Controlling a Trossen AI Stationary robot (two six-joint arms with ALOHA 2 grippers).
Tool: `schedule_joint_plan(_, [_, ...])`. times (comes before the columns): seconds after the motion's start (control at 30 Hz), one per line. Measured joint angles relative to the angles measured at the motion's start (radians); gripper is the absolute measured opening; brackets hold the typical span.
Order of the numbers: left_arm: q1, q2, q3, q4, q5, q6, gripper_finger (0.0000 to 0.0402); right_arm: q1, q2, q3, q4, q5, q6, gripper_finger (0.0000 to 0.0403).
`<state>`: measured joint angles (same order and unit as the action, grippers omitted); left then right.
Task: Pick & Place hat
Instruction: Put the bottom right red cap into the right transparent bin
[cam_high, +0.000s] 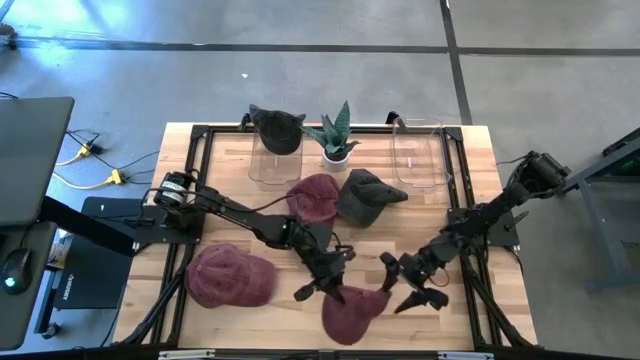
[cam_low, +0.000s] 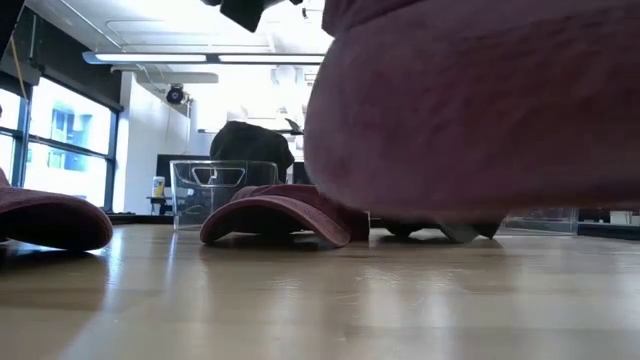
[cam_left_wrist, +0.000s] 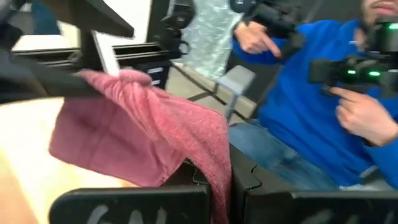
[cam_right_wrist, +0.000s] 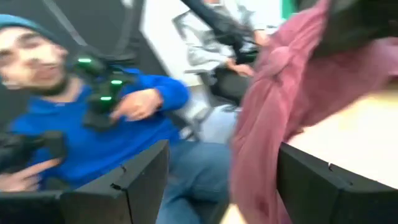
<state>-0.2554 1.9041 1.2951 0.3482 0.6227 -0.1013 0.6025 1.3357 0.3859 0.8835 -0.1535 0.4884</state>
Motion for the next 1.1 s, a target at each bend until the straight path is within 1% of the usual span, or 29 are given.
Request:
schedule_joint_plan(0.1, [0.000,0.000,0.000,0.000,-0.076,0.003,0.0002,0.000,0.000,0.000,-0.043,0.066,-0.022,0.0263])
schedule_joint_plan(0.17, [0.000,0.000,0.000,-0.001,-0.115,0.019,0.0002,0.000,0.000,0.000,-0.050,0.075,-0.036,0.0263])
schedule_joint_plan(0.23, [0.000,0.000,0.000,-0.009,-0.143,0.029,0.0002,0.000,0.000,0.007,-0.049,0.044,-0.064,0.0263])
schedule_joint_plan(0.33, [0.000,0.000,0.000,-0.014,-0.155,0.030,0.0002,0.000,0.000,0.038,-0.043,-0.041,-0.080,0.0254])
schedule_joint_plan(0.4, [0.000,0.000,0.000,-0.011,-0.154,0.030,0.0002,0.000,0.000,0.057,-0.044,-0.083,-0.082,0.0240])
schedule_joint_plan(0.5, [0.000,0.000,0.000,-0.017,-0.149,0.029,0.0002,0.000,0.000,0.074,-0.075,-0.089,-0.081,0.0208])
schedule_joint_plan(0.6, [0.000,0.000,0.000,-0.021,-0.114,0.025,0.0003,0.000,0.000,0.077,-0.138,-0.023,-0.080,0.0166])
schedule_joint_plan(0.67, [0.000,0.001,0.000,-0.022,-0.109,0.024,0.0007,0.000,0.000,0.077,-0.177,0.023,-0.083,0.0134])
schedule_joint_plan(0.77, [0.000,0.001,0.000,-0.022,-0.105,0.023,0.0023,-0.001,0.000,0.077,-0.207,0.067,-0.107,0.0078])
schedule_joint_plan(0.87, [0.000,0.001,0.000,-0.028,-0.104,0.022,0.0049,0.000,0.000,0.077,-0.207,0.077,-0.143,0.0019])
schedule_joint_plan(0.93, [0.000,0.001,0.000,-0.035,-0.104,0.022,0.0070,0.000,0.000,0.077,-0.207,0.079,-0.157,0.0009])
schedule_joint_plan(1.03, [0.000,0.002,0.000,-0.037,-0.102,0.022,0.0104,0.000,0.000,0.077,-0.207,0.090,-0.136,0.0019])
schedule_joint_plan(1.1, [0.000,0.002,0.000,-0.037,-0.095,0.022,0.0126,0.000,0.000,0.077,-0.207,0.090,-0.132,0.0012])
